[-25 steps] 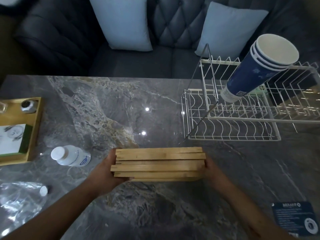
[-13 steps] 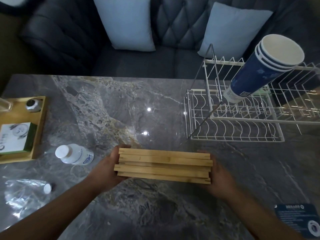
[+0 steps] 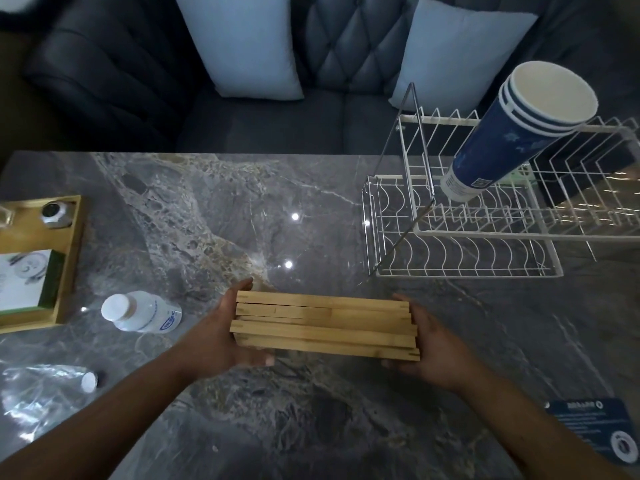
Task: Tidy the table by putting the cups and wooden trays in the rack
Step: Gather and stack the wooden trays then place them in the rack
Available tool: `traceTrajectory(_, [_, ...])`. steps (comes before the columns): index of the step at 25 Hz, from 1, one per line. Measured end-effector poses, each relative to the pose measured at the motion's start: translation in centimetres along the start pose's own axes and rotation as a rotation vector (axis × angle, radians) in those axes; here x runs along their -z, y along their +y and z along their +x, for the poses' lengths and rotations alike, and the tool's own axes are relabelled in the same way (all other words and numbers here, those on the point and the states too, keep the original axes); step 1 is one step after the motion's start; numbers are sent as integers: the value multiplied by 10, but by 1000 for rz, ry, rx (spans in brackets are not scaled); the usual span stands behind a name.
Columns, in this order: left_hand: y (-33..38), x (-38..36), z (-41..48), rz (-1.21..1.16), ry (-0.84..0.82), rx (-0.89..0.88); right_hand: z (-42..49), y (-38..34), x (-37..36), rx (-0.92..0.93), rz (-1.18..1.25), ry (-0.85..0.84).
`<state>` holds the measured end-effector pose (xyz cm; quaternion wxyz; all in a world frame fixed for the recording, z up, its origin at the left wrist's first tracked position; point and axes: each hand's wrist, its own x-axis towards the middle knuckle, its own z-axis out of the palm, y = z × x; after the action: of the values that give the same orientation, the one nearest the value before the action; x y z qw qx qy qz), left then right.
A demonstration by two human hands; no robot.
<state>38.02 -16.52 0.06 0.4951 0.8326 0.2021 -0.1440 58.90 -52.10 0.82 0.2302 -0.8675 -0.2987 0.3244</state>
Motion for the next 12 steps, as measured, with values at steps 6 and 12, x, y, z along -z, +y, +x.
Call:
traceTrajectory(6, [14,3,-6,-220,17,111,6,-7,5,19,64,43])
traceTrajectory(12, [18,6,-2,-215,-42,109,11,-6,2,-25,129,25])
